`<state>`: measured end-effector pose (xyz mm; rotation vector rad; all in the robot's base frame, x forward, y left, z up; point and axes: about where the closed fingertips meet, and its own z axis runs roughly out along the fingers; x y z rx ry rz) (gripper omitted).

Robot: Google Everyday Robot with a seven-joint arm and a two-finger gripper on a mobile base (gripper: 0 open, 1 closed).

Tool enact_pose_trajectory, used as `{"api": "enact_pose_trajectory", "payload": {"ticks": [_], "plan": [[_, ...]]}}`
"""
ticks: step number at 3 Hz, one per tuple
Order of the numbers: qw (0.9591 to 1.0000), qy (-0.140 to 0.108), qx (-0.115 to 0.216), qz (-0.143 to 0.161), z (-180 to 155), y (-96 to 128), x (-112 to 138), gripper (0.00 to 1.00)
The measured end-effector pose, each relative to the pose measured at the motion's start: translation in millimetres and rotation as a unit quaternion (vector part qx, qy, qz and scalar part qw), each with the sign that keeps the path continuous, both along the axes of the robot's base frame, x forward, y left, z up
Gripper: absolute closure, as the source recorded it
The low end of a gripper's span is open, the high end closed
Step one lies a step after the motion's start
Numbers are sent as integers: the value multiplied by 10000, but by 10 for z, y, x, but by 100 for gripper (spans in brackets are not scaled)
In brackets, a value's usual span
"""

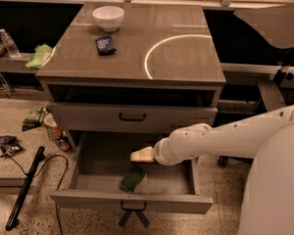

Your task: Pick sponge from middle drawer and place on counter

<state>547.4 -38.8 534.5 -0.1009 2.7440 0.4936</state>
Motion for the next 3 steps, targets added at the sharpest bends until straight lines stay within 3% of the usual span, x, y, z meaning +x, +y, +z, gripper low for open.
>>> {"api": "enact_pose_trajectory", "payload": {"ticks": [1, 2, 3], "plan": [[10000, 53, 39, -56, -30, 53, 29, 0], [9979, 473, 264, -366, -308, 324, 170, 0], [9916, 989, 226, -805, -679, 534, 244, 0]]}}
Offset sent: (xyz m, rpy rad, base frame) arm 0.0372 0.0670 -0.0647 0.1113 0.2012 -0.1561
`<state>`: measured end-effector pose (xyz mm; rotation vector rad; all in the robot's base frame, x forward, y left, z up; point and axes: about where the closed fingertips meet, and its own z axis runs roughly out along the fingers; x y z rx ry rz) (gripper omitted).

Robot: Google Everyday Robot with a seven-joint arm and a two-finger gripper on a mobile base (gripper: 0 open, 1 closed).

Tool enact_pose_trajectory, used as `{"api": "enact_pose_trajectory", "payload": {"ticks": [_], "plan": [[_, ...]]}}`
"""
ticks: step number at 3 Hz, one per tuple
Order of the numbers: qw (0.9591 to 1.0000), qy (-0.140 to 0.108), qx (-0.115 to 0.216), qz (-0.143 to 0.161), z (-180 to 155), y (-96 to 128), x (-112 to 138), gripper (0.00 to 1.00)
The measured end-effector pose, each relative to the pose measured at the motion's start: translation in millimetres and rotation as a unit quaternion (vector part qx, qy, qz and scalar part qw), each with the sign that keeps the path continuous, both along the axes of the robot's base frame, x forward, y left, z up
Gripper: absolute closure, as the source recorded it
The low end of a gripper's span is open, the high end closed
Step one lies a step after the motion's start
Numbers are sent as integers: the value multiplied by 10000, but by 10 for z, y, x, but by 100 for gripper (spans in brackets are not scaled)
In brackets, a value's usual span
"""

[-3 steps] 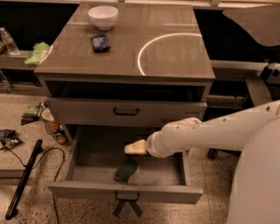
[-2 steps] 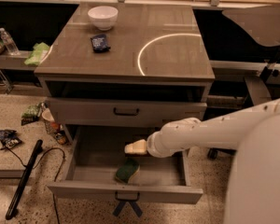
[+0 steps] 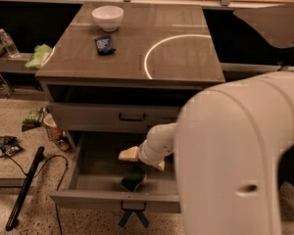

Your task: Pick sponge from middle drawer and place on counter

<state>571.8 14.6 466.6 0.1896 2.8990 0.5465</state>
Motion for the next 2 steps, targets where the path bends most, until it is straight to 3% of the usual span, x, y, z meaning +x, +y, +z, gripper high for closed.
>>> {"api": "enact_pose_trajectory", "payload": {"ticks": [1, 2], "plan": [[9970, 519, -331, -465, -477, 378, 88, 0], [9952, 636, -453, -590, -637, 521, 118, 0]]}}
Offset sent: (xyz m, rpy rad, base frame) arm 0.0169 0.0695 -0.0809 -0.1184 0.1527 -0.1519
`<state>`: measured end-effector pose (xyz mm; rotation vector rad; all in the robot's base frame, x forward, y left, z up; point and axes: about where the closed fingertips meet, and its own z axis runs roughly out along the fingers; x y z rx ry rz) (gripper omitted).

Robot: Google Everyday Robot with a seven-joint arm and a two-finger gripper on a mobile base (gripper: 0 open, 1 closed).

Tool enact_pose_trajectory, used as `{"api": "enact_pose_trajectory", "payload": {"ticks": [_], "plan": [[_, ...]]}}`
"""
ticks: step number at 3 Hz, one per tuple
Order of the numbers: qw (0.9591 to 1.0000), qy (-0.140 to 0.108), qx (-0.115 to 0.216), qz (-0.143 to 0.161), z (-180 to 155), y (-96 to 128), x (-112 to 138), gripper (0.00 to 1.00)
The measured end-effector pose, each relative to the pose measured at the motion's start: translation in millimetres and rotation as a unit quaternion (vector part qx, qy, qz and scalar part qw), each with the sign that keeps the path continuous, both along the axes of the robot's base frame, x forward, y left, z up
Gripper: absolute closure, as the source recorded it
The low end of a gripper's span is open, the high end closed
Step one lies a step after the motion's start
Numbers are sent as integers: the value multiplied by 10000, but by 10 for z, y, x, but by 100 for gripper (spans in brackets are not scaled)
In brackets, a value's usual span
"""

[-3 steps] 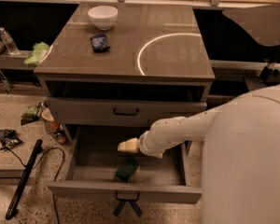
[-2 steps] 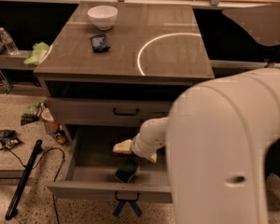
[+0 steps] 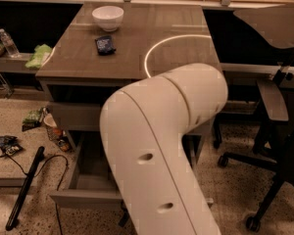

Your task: Pick sponge from middle drawer and place on counter

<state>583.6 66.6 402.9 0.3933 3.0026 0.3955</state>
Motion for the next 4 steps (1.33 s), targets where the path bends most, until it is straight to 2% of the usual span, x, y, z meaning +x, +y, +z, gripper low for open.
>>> {"api": "enact_pose_trajectory", "payload": {"ticks": [1, 2, 4], "plan": [[9998, 45, -137, -110, -150, 67, -6, 0], [9993, 150, -247, -239, -312, 46, -29, 17], [9986, 318, -263, -334, -494, 9, -109, 64]]}}
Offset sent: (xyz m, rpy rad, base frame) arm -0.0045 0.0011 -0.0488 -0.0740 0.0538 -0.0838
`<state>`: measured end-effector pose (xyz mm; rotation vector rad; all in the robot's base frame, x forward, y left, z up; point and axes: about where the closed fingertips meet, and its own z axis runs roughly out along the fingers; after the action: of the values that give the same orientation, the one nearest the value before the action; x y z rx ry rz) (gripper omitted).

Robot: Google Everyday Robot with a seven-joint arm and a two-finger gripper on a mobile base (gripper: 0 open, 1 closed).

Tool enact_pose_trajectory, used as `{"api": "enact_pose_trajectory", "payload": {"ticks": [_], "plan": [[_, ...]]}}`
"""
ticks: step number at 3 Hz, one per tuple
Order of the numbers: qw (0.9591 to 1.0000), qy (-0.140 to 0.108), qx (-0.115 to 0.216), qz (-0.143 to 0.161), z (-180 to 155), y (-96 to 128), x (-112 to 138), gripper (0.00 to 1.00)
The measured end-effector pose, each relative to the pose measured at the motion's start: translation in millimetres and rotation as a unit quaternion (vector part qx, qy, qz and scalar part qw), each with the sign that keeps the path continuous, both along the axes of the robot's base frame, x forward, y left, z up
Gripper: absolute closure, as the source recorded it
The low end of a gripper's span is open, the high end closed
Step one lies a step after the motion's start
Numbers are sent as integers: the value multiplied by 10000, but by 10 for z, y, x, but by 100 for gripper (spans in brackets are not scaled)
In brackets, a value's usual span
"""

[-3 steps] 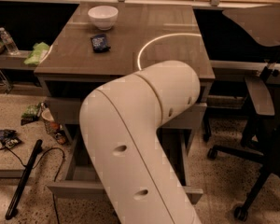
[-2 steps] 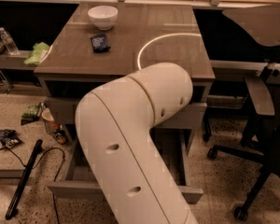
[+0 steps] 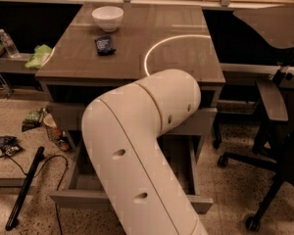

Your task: Pick sponge from middle drawer and place on counter

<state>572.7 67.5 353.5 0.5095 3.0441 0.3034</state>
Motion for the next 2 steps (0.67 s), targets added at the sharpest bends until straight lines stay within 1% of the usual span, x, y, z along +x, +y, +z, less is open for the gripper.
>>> {"api": "enact_pose_trajectory", "payload": {"ticks": [1, 2], "plan": [[10000, -53, 24, 9, 74, -32, -3, 95], [9944, -941, 411, 237, 753, -582, -112, 100]]}}
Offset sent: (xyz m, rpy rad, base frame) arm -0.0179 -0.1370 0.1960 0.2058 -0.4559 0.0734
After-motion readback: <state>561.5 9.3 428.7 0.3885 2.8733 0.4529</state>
